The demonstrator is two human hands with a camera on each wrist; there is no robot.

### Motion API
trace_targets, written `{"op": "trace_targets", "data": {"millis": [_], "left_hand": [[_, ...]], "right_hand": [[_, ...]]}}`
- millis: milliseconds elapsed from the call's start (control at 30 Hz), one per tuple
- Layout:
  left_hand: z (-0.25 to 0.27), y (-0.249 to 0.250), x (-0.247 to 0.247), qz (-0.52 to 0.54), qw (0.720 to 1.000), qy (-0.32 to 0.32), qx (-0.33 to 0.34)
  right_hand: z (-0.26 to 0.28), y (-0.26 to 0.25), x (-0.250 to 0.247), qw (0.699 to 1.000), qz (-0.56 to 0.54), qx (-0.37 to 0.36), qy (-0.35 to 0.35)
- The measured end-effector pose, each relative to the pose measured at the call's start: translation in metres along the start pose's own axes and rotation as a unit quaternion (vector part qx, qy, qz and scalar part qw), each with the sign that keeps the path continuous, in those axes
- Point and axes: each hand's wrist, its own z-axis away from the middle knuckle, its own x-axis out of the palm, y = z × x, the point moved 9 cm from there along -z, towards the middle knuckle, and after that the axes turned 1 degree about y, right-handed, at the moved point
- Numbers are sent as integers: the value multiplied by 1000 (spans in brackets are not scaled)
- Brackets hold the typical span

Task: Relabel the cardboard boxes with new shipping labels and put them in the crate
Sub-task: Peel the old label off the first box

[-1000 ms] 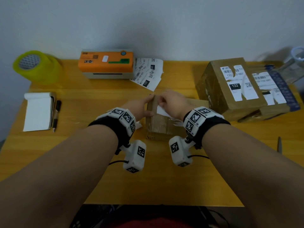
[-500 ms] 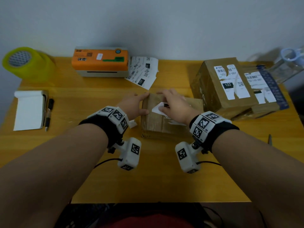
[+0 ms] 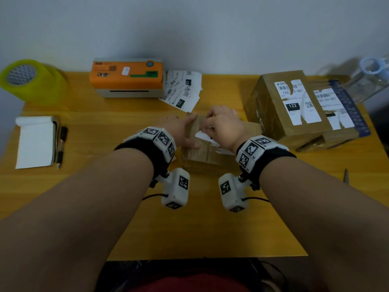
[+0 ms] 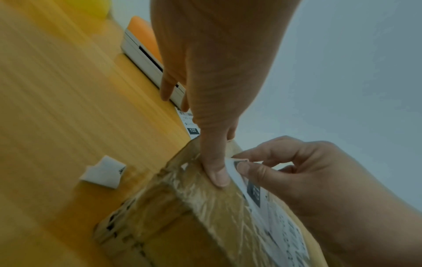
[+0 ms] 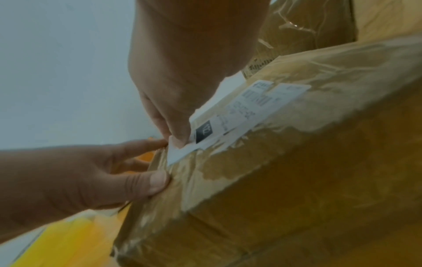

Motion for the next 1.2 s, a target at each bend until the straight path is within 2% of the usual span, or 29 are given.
{"op": "trace_targets", "data": {"millis": [233,567,767,933,1200], "left_hand": [[7,1,6,32,999,0,13],[8,3,2,11,1000,12,16],[4,0,8,51,999,2,19],[-2,2,8,64,998,2,28],[-1,6,7,47,999,16,23]], "right_hand": [[5,4,6,999,-37,15,0],[20,5,5,996,-86,7,24],[21,7,-6,997,-43,-64,23],[21,8,-15,995,-23,-89,39],[43,19,-21,995,-18,-56,83]]}}
